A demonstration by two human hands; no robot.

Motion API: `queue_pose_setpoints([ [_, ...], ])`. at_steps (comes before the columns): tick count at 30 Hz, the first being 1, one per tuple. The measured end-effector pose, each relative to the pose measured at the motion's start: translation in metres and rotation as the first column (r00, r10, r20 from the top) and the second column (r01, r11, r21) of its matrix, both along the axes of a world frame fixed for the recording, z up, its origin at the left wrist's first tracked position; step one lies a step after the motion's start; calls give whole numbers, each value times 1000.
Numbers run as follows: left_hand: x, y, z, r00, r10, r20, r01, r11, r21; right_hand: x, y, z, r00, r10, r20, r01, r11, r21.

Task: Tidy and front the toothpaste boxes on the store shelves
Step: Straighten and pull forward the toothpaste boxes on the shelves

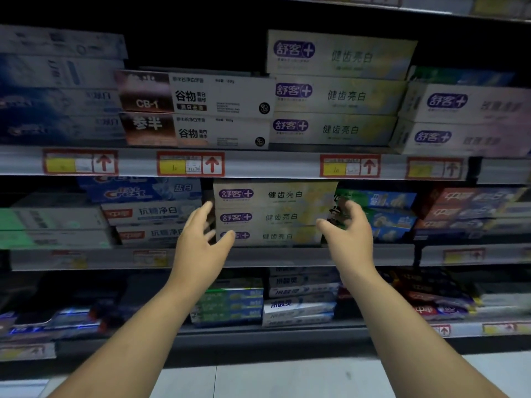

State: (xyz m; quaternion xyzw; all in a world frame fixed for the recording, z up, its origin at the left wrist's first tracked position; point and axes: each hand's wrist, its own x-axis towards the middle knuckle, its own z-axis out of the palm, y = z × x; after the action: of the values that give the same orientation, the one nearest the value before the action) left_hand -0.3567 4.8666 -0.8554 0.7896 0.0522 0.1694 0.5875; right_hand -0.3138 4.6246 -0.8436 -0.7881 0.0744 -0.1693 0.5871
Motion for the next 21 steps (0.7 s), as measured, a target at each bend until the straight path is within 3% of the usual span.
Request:
queue_pose_setpoints([
  [7, 19, -8, 6, 997, 77, 22, -75, 994, -79, 9, 8, 12, 994, 113, 4, -113, 990, 89],
  [14, 9, -18, 11, 982, 167, 84, -148, 969, -197, 0, -4, 19, 991, 108, 72, -120, 973, 196],
  [21, -12, -27, 16, 966, 207, 157, -178, 967, -181, -22, -26, 23, 985, 134, 104, -152, 970, 189],
])
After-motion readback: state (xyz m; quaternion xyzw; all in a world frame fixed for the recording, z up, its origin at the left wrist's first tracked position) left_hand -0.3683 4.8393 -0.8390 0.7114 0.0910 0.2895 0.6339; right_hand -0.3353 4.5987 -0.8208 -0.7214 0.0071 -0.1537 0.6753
